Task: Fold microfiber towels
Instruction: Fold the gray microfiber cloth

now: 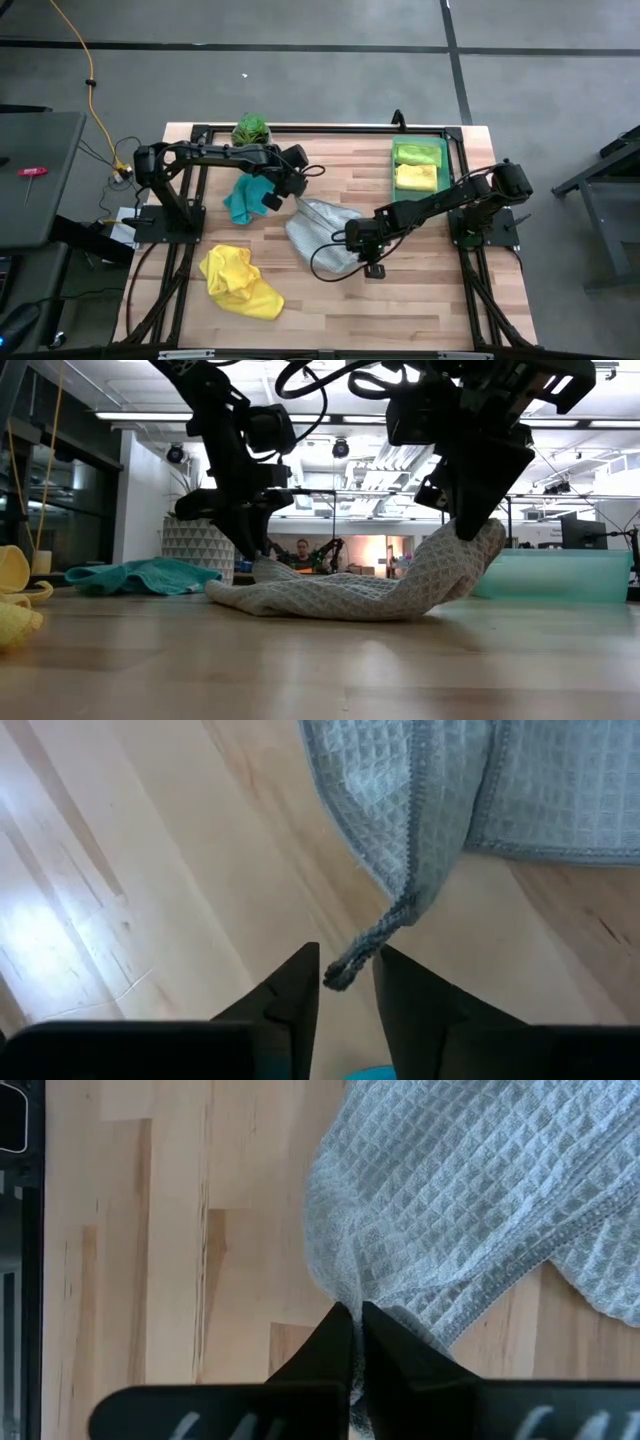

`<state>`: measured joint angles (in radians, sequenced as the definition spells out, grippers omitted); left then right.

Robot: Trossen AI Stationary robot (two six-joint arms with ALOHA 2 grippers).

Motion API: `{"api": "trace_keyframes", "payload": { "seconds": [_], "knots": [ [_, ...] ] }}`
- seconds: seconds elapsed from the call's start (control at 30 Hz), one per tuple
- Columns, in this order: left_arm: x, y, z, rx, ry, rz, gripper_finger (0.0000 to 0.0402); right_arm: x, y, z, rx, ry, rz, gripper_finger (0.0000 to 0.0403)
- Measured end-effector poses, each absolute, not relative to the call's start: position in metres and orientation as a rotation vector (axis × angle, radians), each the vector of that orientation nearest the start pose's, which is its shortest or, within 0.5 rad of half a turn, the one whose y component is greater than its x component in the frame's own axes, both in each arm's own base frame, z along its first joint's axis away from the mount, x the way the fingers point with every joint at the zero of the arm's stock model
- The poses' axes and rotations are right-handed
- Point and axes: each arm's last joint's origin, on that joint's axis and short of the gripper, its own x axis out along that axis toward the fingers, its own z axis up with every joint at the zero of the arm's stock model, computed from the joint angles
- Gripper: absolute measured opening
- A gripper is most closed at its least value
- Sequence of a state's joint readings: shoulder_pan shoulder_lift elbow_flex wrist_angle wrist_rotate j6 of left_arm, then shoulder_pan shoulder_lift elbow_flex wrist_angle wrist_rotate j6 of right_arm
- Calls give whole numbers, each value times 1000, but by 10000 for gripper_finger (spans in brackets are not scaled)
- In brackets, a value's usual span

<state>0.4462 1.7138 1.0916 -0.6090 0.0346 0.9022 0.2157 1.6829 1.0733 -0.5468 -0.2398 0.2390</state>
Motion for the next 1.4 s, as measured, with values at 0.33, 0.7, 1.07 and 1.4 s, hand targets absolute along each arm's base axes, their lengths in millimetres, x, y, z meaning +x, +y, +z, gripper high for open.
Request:
{"api": "trace_keyframes", "payload": {
  "seconds": [0.33, 0.7, 1.07, 1.4],
  "knots": [
    [296, 132, 180, 492, 1242, -218, 72, 314, 76, 187, 222, 1208, 262, 0],
    [298, 127, 179, 492, 1247, -213, 10, 314, 76, 187, 222, 1209, 262, 0],
    [282, 129, 209, 489, 1337, -23, 1, 314, 48, 216, 165, 1196, 38, 12],
    [240, 128, 307, 380, 1065, 350, 0, 308, 23, 273, 79, 1108, -95, 127]
  ]
}}
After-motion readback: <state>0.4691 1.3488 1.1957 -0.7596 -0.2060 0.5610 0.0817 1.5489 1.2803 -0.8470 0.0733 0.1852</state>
